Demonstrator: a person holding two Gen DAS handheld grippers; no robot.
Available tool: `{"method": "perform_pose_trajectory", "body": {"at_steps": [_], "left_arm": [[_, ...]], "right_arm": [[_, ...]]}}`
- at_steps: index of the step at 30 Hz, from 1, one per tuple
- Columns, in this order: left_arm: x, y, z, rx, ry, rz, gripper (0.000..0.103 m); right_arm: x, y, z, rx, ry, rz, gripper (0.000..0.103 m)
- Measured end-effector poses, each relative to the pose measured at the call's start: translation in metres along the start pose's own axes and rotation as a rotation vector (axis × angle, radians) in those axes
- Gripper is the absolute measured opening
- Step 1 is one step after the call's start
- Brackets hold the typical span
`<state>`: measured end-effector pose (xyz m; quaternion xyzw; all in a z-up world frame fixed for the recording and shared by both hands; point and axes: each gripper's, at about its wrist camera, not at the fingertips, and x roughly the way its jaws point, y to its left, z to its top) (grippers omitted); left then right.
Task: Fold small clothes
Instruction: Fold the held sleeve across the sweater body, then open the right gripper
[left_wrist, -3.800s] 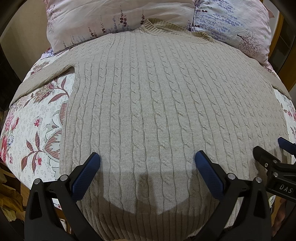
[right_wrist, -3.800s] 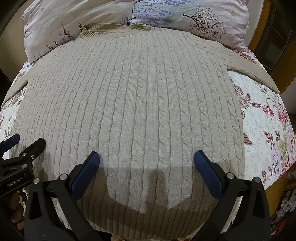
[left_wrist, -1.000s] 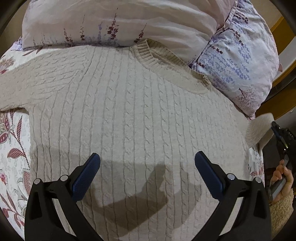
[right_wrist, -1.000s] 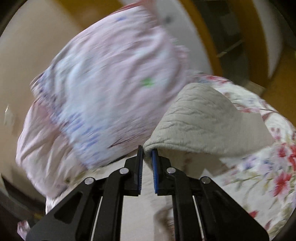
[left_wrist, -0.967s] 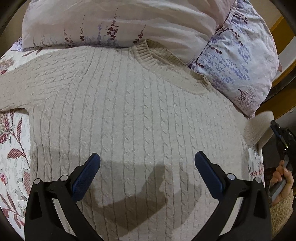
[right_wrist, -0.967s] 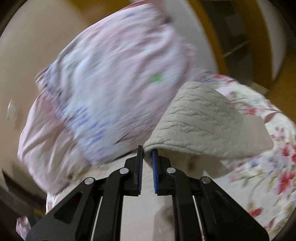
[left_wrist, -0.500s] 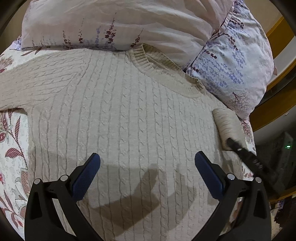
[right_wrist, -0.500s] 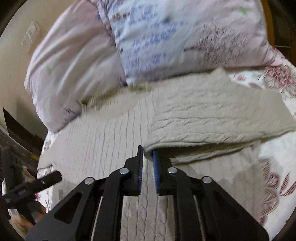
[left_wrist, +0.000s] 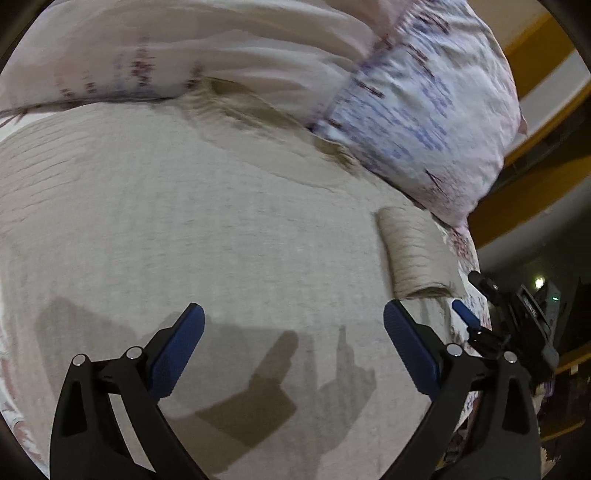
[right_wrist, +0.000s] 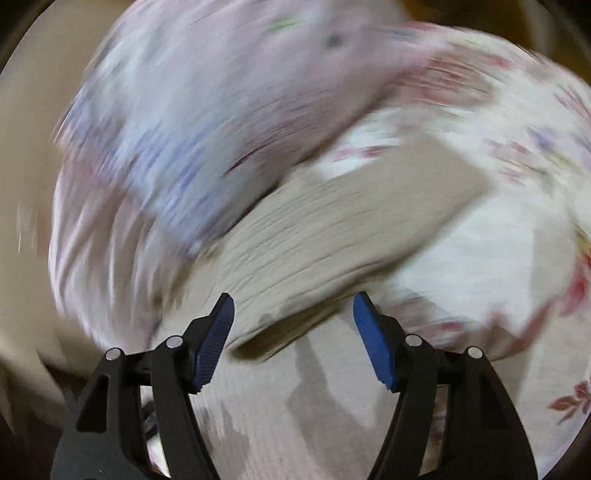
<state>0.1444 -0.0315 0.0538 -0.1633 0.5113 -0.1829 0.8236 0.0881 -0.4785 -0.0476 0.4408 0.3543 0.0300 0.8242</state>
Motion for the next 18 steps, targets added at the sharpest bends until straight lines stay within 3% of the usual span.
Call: {"method": "perform_pose_trajectory", "body": {"at_steps": [4,6,9,11,12,13,15,18], "left_arm": [[0.013,-0.02,-0.002,0.055,0.029,-0.018,0.094],[0.017,-0.025,-0.004,0.071,0.044,-0.022,0.092],[0.018,-0.022,-0.003,0.066,0.046,-0.018,0.091],[0.015,-0.014,-0.002,0.05,0.044,-0.011,0.091],[0.014,-0.01,-0.001,0.04,0.04,-0.006,0.091],[0.012,-0.005,0.0,0.03,0.035,-0.002,0.091],[0.007,0.003,0.002,0.014,0.027,0.0,0.087],[-0.003,0.022,0.006,-0.033,0.005,-0.001,0.084]], "right_arm": [[-0.001,-0.058,0.017,0.309,-0.005,0.053,0.062],[-0.002,-0.07,0.022,0.37,-0.023,0.088,0.057],[-0.001,-0.069,0.031,0.354,-0.046,0.051,0.046],[0.001,-0.069,0.036,0.338,-0.055,0.017,0.03],[0.004,-0.069,0.039,0.325,-0.057,-0.01,0.015],[0.007,-0.067,0.039,0.313,-0.056,-0.025,0.011],[0.008,-0.058,0.043,0.279,-0.071,-0.038,0.009],[-0.002,-0.018,0.045,0.121,-0.126,-0.027,0.009]]}}
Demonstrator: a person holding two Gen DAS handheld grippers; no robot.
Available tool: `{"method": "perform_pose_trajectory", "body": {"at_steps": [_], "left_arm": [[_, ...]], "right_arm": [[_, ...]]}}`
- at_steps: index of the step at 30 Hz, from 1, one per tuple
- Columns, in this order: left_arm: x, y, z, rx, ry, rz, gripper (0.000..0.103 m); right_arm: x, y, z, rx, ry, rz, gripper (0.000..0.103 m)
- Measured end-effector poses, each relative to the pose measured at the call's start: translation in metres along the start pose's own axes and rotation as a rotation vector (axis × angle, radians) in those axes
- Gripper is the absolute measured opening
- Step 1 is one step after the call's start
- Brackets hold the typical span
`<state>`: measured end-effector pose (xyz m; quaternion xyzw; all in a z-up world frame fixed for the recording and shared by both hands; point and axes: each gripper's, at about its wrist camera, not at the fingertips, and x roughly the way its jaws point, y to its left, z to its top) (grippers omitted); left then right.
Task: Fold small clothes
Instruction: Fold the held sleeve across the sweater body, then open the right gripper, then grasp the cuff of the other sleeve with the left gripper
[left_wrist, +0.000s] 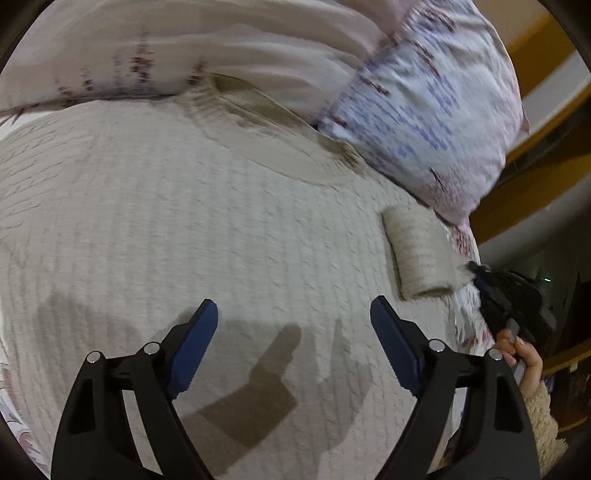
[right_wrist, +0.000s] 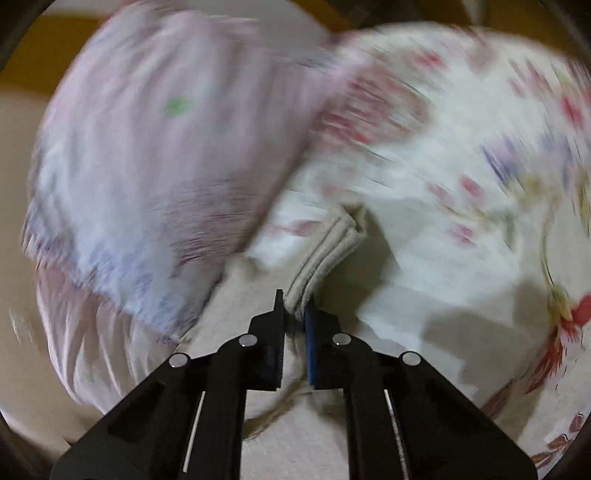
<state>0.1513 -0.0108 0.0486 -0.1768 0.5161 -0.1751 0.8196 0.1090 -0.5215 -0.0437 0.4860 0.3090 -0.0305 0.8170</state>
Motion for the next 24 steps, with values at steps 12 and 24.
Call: {"method": "perform_pose_trajectory", "body": {"at_steps": [12,24], "left_arm": [[-0.038,0.055,0.014,-0.171,-0.092,-0.074,0.078],[-0.029,0.089,0.015,-0.303,-0.047,-0.101,0.072]], "right_arm": [[0.039,0.177,-0.113,-0.533,0.204,0.249,0.013],[0.058,0.142,-0.157,-0.529,0.434,0.153,0.068]]}}
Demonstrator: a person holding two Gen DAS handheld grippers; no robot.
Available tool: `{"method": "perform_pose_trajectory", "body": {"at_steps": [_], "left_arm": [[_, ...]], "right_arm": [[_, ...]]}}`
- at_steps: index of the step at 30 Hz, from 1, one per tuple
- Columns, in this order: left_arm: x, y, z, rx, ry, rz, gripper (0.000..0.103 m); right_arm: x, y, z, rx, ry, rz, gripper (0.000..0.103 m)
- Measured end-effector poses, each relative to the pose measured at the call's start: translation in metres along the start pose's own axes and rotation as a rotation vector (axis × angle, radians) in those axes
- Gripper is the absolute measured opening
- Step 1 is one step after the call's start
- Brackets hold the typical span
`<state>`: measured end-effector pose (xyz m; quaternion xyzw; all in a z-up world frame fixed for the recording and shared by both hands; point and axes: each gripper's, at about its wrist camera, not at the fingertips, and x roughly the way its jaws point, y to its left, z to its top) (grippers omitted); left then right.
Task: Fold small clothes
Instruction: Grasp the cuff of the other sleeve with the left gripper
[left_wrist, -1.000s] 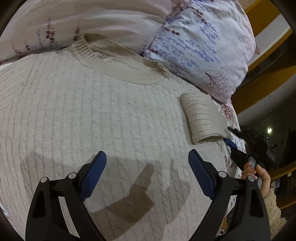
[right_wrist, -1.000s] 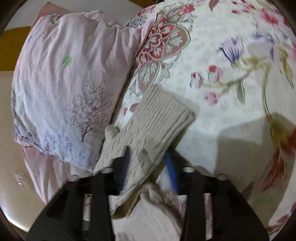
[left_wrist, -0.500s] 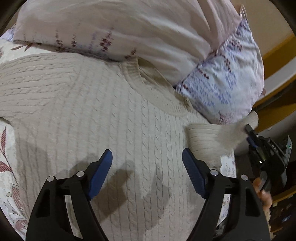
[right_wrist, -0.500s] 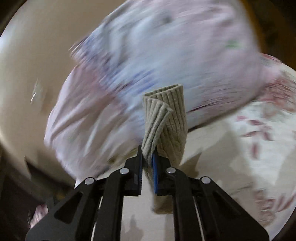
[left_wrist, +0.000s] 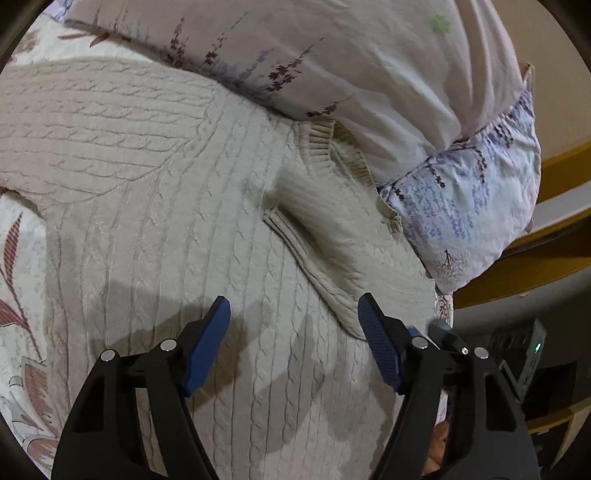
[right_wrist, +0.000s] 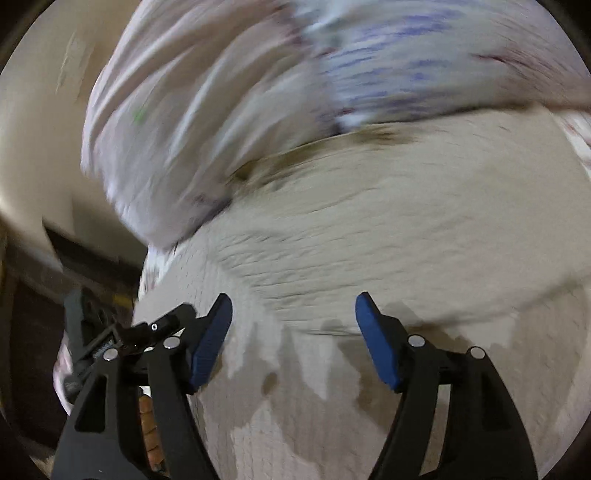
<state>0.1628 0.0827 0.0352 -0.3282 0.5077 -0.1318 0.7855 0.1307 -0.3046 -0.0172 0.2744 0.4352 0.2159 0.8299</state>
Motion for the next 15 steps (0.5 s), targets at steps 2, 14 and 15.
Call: {"method": "perform_pose_trajectory", "body": {"at_steps": [2,14,15], "left_arm": [[0.004,0.001,0.004,-0.022,0.005,-0.004,0.07],[0.05,0.007,0.028,-0.235,0.027,-0.087,0.05],[0.051,0.008,0.03,-0.253,0.02,-0.088,0.046]], "right_arm": [[-0.015,-0.028,0.005,0.121,-0.044,-0.002,0.065],[-0.057,-0.12,-0.007,0.446,-0.177,-0.023,0.063],[-0.054,-0.116,-0.005,0.449,-0.179,-0.027,0.062]]}}
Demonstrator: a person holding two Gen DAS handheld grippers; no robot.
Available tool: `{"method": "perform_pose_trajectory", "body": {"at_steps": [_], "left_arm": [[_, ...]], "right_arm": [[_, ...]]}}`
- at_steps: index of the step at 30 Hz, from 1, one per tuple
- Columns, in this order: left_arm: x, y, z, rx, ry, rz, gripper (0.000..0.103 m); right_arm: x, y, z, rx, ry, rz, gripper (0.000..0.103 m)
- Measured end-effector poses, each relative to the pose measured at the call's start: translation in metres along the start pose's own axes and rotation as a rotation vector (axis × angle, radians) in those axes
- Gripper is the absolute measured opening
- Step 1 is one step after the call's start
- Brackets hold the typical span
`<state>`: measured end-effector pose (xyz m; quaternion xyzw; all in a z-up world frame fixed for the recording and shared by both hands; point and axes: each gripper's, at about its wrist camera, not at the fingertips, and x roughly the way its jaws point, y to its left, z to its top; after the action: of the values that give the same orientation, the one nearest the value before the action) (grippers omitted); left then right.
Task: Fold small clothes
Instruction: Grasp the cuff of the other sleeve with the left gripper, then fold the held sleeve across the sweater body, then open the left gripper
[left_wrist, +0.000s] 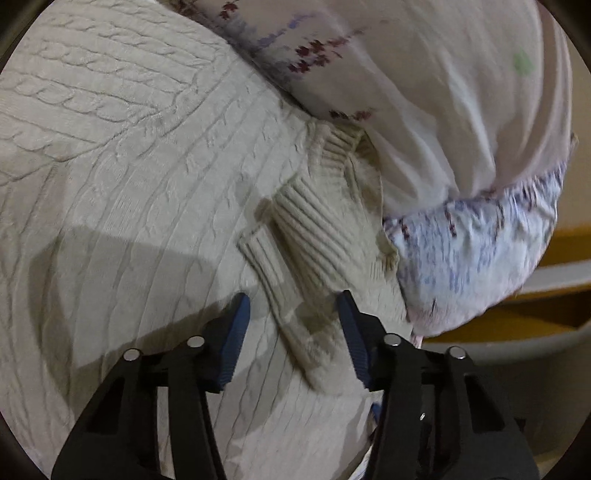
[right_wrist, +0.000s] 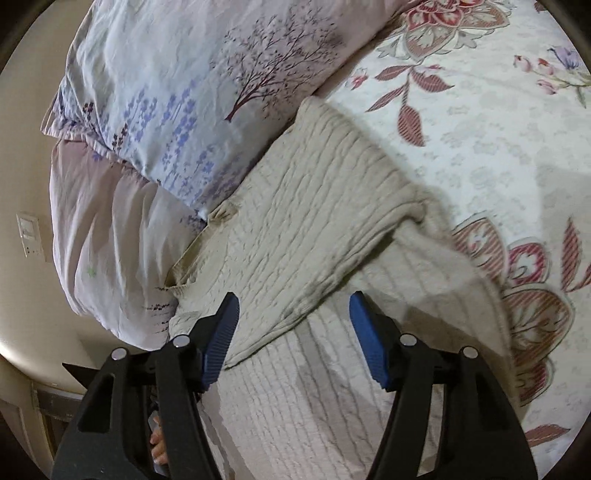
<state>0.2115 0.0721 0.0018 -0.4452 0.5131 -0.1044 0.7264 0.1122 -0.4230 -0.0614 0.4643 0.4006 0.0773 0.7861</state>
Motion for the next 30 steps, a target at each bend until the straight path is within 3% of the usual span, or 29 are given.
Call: {"method": "perform_pose_trajectory", "body": {"at_steps": [1,3,4,8,9,14,16,20,23,27,28,29,30], "left_arm": [[0.001,0.0,0.002,-0.014,-0.007,-0.005,0.04],[0.003,0.002,0.006,-0.031,-0.004,-0.016,0.012],[0.003,0.002,0.008,-0.037,-0.005,-0.018,0.008],[-0.016,-0.001,0.01,-0.008,-0.058,-0.029,0.006],[-0.023,-0.001,0.01,-0.001,-0.077,-0.035,0.001],[-0.051,0.008,0.009,0.0,-0.156,-0.021,0.001],[-0.051,0.016,0.008,-0.013,-0.132,-0.002,0.001],[-0.035,0.019,-0.001,-0.016,-0.03,-0.063,0.001],[-0.019,0.013,-0.006,0.006,0.026,-0.038,0.001],[-0.006,0.012,-0.003,-0.028,0.031,-0.016,0.005],[-0.004,0.011,-0.003,-0.033,0.031,-0.009,0.011],[-0.004,0.011,-0.001,-0.037,0.031,-0.008,0.036],[-0.005,0.011,0.0,-0.038,0.023,-0.039,0.055]], "right_arm": [[0.0,0.0,0.0,0.008,-0.003,-0.004,0.06],[0.003,-0.003,0.0,0.028,-0.007,-0.007,0.056],[-0.001,-0.007,0.002,0.036,-0.009,-0.007,0.054],[-0.003,-0.008,0.003,0.052,-0.034,-0.014,0.051],[-0.004,-0.009,0.004,0.054,-0.041,-0.016,0.049],[-0.007,-0.017,0.007,0.102,-0.075,-0.029,0.035],[-0.005,-0.019,0.009,0.116,-0.078,-0.027,0.032],[-0.004,-0.017,0.012,0.116,-0.084,-0.027,0.032],[-0.004,-0.016,0.012,0.116,-0.082,-0.025,0.032],[-0.005,-0.017,0.012,0.117,-0.076,-0.021,0.032],[-0.005,-0.017,0.012,0.117,-0.076,-0.021,0.032],[-0.006,-0.018,0.011,0.116,-0.077,-0.023,0.032],[-0.006,-0.018,0.011,0.114,-0.077,-0.024,0.032]]}}
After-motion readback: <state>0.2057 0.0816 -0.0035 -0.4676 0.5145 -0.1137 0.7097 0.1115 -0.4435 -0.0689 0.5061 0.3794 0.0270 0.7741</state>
